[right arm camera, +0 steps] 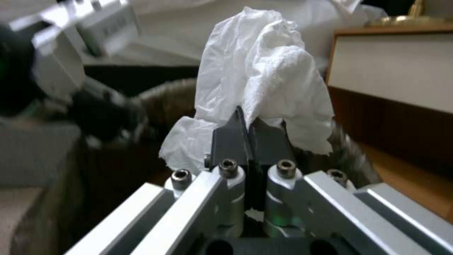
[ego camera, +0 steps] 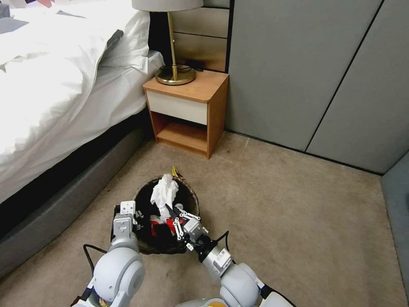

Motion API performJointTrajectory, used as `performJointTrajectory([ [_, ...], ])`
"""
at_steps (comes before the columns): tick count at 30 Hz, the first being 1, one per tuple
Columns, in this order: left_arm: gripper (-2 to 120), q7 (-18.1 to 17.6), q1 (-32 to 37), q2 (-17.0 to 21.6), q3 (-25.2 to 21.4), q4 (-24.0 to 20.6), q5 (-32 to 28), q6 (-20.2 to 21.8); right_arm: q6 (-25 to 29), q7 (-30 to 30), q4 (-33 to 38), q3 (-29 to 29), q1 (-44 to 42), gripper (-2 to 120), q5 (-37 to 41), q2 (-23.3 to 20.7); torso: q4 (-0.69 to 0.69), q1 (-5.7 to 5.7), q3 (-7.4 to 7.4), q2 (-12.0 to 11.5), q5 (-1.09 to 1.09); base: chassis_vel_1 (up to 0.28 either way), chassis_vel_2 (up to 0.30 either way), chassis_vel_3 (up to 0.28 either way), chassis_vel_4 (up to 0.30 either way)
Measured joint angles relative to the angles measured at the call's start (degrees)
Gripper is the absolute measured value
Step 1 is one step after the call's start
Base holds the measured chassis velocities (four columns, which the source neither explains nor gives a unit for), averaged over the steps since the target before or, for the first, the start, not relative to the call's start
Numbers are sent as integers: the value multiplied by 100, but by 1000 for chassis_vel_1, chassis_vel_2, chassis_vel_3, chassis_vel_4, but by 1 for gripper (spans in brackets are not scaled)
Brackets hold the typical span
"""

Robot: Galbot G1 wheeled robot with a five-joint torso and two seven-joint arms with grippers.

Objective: Pick up the trash bin, then pick up the garbage from the floor and place it into the trash bin.

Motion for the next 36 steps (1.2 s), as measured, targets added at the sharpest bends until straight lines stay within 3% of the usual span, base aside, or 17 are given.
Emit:
performJointTrajectory([
  [11,0,-1,-5,-36,6,-6,4,0,-76,218,-344,56,28,3,-40,75,-1,0,0,0,3,0,0,0,0],
  [18,0,-1,-17,-57,16,-7,11,2,-116,234,-313,5,33,33,-81,62,0,0,0,0,0,0,0,0,0],
  [22,0,-1,-18,-57,16,-7,11,3,-167,252,-272,-27,33,43,-83,40,0,0,0,0,0,0,0,0,0],
  [25,0,-1,-18,-63,14,-12,13,4,-335,339,-157,-97,33,60,-33,-17,0,0,0,0,0,0,0,0,0],
  [36,0,-4,-20,-81,29,-43,17,12,-791,548,22,-205,91,96,286,-83,-1,0,0,0,2,0,0,0,0],
])
